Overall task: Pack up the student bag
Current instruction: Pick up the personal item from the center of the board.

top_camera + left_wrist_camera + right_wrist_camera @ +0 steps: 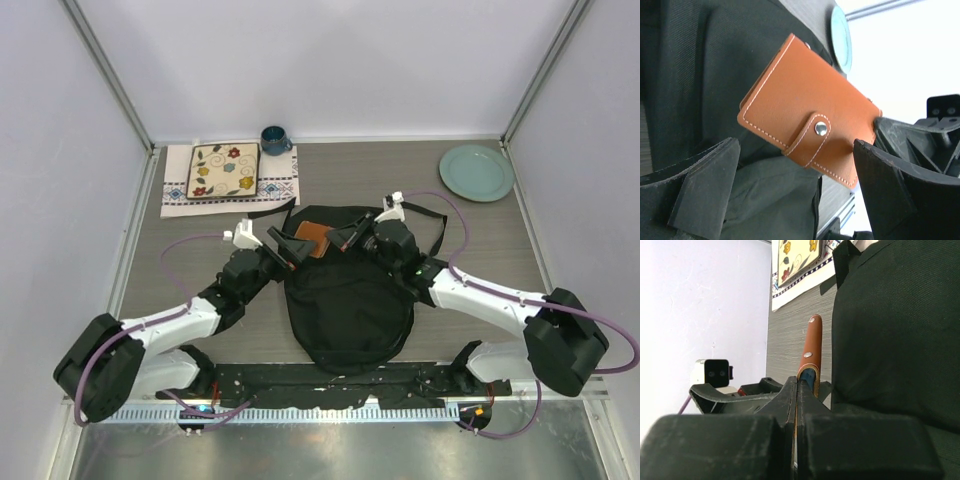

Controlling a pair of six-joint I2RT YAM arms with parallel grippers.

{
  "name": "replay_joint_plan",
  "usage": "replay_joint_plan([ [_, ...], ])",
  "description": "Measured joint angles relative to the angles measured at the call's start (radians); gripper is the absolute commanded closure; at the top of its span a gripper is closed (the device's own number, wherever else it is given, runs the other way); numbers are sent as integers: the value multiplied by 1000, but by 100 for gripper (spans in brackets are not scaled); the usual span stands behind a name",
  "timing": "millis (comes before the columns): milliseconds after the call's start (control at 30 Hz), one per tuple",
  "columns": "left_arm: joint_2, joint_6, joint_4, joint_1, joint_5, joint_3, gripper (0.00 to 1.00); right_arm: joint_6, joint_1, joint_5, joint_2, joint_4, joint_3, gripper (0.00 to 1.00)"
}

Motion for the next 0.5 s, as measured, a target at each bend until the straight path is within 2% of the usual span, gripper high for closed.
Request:
replay_joint_plan([
  [133,45,-25,92,-30,-82,-3,10,21,0,0,-18,3,-19,100],
  [233,62,-43,147,-43,-137,-3,25,34,0,0,-26,5,-33,100],
  [267,66,-48,157,-44,-150,-3,35,40,-3,-1,-30,7,-39,100],
  [333,75,-53,172,-45,-171,-3,43,48,-7,0,-39,10,-48,100],
  [367,79,-54,176,-45,-179,-3,54,52,-8,-1,-45,11,-52,100],
  [500,89,-56,186,-46,-199,-2,80,61,-11,-5,-61,17,-65,100],
])
